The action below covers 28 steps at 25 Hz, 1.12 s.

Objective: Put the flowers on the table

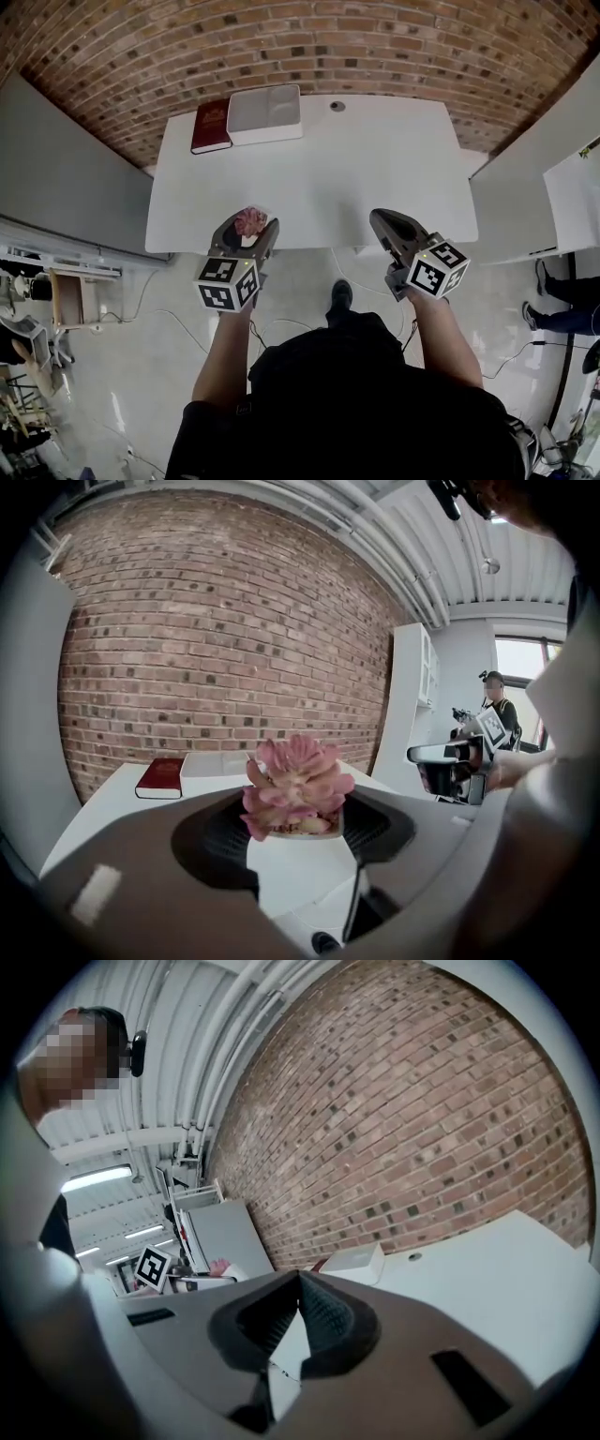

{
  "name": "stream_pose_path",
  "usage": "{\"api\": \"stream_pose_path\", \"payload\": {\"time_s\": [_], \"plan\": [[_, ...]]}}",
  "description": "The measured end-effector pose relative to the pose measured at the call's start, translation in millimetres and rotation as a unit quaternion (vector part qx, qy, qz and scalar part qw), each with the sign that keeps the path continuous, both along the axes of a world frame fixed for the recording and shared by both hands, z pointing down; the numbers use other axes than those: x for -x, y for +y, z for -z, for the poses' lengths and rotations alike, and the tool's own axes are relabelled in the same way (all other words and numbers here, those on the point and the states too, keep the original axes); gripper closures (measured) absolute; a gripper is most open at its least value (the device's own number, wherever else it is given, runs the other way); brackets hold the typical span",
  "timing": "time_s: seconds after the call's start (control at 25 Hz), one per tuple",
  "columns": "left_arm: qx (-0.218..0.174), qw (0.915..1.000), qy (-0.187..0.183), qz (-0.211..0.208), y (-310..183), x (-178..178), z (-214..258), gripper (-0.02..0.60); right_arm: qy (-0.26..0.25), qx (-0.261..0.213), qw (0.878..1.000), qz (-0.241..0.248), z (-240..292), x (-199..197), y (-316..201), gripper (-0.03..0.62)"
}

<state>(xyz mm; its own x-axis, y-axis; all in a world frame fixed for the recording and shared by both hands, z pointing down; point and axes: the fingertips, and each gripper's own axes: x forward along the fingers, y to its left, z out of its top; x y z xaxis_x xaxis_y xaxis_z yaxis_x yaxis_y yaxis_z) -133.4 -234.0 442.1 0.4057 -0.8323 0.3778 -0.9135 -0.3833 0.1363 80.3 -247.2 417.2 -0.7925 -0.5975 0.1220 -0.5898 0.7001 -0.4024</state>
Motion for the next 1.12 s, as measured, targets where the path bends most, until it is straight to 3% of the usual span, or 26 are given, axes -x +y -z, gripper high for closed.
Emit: {"api": "stream_pose_path", "payload": {"time_s": [0.2, 0.44, 1.12], "plan": [[0.008, 0.9998, -0.005, 0.015, -45.2, -19.0, -0.5, 0.311, -0.003, 0.005, 0.999, 0.034, -4.9, -9.3, -50.5, 0.585], [0.025, 0.9996, -0.014, 0.006, -78.9, -31.4, -15.6, 0.311, -0.009, 0.010, 0.999, 0.040, -10.0, -6.7, -81.0, 0.585], [0.072, 0.9949, -0.020, -0.068, -163.6, -59.2, -77.3, 0.311, 0.023, 0.032, 0.999, -0.011, -20.1, -21.8, -134.9, 0.585]]}}
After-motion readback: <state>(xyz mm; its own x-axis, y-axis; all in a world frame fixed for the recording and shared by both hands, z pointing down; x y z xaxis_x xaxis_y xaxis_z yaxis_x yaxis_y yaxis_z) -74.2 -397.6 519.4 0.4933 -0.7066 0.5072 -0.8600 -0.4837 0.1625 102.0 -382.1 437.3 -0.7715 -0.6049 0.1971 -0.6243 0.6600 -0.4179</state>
